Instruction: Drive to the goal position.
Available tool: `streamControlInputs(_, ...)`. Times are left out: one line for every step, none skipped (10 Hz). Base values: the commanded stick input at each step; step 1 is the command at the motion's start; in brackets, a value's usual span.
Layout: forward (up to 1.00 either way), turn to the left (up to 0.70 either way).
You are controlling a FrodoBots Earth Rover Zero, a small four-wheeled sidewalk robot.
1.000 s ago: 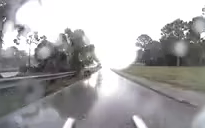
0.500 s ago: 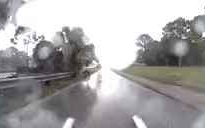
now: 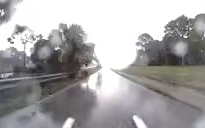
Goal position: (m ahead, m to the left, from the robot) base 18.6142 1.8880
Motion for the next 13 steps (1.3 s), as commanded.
streamControlInputs(1.0, 0.0)
streamControlInputs(1.0, 0.0)
streamControlInputs(1.0, 0.0)
streamControlInputs(1.0, 0.0)
streamControlInputs(1.0, 0.0)
streamControlInputs(1.0, 0.0)
streamControlInputs(1.0, 0.0)
streamControlInputs(1.0, 0.0)
streamControlInputs(1.0, 0.0)
streamControlInputs(1.0, 0.0)
streamControlInputs(1.0, 0.0)
streamControlInputs(1.0, 0.0)
streamControlInputs(1.0, 0.0)
